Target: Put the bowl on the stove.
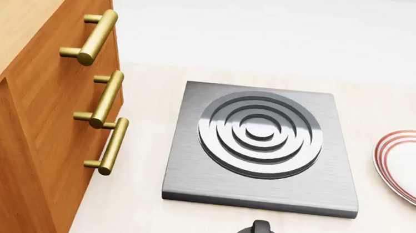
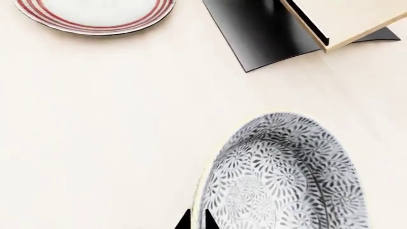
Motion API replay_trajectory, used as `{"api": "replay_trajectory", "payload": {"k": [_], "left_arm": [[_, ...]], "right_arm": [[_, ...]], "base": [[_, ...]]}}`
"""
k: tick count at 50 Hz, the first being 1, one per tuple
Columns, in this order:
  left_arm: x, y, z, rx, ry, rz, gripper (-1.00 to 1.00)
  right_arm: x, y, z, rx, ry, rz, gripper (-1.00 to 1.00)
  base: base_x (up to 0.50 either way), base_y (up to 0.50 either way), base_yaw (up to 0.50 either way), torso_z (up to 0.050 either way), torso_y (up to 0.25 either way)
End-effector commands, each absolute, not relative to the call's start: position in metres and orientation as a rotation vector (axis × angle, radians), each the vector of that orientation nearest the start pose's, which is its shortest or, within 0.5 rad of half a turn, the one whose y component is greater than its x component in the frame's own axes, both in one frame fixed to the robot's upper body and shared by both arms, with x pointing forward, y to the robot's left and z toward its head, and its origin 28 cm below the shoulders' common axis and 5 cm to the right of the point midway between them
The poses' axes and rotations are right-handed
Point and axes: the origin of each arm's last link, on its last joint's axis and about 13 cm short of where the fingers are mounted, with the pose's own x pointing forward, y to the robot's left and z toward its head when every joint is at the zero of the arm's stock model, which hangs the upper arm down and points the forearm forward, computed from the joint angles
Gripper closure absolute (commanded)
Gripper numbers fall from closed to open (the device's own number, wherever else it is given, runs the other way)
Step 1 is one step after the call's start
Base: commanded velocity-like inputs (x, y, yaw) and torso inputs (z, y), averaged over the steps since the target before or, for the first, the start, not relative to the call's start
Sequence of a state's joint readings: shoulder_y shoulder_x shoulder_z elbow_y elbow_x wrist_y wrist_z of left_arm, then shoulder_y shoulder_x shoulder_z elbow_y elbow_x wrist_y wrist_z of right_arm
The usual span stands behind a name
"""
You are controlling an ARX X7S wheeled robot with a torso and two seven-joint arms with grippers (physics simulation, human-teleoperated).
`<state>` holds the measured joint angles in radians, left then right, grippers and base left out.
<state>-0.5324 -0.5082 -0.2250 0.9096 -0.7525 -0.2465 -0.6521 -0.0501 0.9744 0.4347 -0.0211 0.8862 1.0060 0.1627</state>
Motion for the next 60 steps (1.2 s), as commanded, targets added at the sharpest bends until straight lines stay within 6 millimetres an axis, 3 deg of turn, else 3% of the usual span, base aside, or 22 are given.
{"api": "replay_trajectory", "payload": {"k": [1,11,24,38,60], "left_arm": [[0.178,0.261,0.293,-0.342,-1.078,0.19,-1.0],[0.178,0.261,0.293,-0.344,-1.075,0.189,-1.0],[0.178,0.262,0.292,-0.344,-1.077,0.191,-1.0],[0.179,0.262,0.291,-0.344,-1.075,0.191,-1.0],[0.179,0.263,0.291,-0.348,-1.075,0.197,-1.0]], "right_arm": [[0.169,-0.342,0.158,-0.082,0.621,-0.348,1.0],[0.181,-0.336,0.197,-0.151,0.554,-0.216,1.0],[0.214,-0.317,0.236,-0.236,0.457,-0.071,1.0],[0.253,-0.289,0.248,-0.281,0.413,0.069,1.0],[0.289,-0.26,0.267,-0.342,0.326,0.184,1.0]], "base": [[0.0,0.0,0.0,0.0,0.0],[0.0,0.0,0.0,0.0,0.0],[0.0,0.0,0.0,0.0,0.0],[0.0,0.0,0.0,0.0,0.0],[0.0,0.0,0.0,0.0,0.0]]}}
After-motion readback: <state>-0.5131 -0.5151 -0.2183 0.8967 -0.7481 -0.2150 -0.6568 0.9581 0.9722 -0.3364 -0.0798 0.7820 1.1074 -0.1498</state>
